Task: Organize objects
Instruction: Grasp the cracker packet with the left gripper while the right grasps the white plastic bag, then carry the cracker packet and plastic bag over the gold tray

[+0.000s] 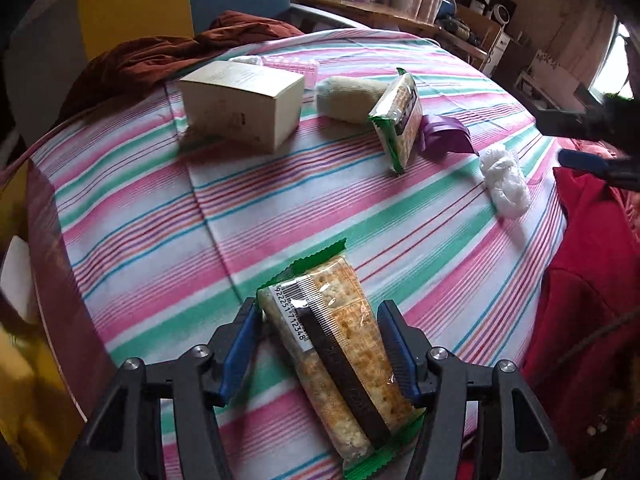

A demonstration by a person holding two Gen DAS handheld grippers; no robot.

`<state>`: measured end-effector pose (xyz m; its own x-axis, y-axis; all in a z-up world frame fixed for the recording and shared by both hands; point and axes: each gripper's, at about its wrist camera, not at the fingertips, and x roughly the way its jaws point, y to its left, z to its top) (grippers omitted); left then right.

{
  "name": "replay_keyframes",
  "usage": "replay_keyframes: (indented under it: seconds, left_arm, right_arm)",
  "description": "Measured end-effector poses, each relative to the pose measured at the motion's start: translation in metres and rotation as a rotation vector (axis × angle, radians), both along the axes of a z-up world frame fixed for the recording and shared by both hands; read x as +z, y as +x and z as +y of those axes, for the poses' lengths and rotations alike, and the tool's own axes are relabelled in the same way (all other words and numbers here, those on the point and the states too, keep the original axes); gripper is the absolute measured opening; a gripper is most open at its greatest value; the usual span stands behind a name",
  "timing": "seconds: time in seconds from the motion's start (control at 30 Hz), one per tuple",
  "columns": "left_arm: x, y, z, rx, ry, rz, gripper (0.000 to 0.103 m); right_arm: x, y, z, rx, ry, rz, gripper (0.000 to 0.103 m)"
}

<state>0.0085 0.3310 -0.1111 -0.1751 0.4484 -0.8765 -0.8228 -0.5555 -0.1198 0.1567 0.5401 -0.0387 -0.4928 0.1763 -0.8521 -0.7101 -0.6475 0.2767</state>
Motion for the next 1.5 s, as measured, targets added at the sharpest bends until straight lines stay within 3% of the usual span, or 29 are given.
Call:
replay_keyframes:
  seconds: [0.07,0.27,0.47,0.67,0.8,1.07,1.3,1.5]
  left_arm:
    - [-0.001,-0.002,-0.002,0.017,0.008,-0.011,0.061]
    - [-0.002,0.001,-0.003,0.028,0.037,0.015,0.061]
    - [-0.003,0.004,-0.004,0.023,0.042,0.036,0.06]
    - [-0.005,0.007,-0.004,0.025,0.035,0.091,0.049]
    - [-0.003,0.004,-0.01,0.034,0.039,0.083,0.044]
    - [0.006,0.014,-0.025,0.029,0.052,0.102,0.043]
    - [0.044,0.026,-0.044,0.042,0.141,0.156,0.043]
    - [0.077,0.022,-0.068,0.098,0.203,0.217,0.043]
  right_arm:
    - [-0.007,-0.011,0.001,0.01,-0.016,-0.043,0.082]
    - [-0.024,-0.04,0.003,0.04,0.004,-0.215,0.065]
    - [-0.046,-0.055,0.008,0.086,-0.073,-0.329,0.054]
    - [-0.062,-0.06,0.013,0.114,-0.152,-0.392,0.038]
    - [-0.057,-0.054,0.013,0.088,-0.122,-0.373,0.033]
    - [-0.043,-0.045,0.001,0.099,-0.061,-0.312,0.032]
    - [-0.026,-0.025,-0.007,0.107,-0.025,-0.17,0.032]
    - [-0.008,-0.025,-0.018,0.111,0.075,-0.059,0.032]
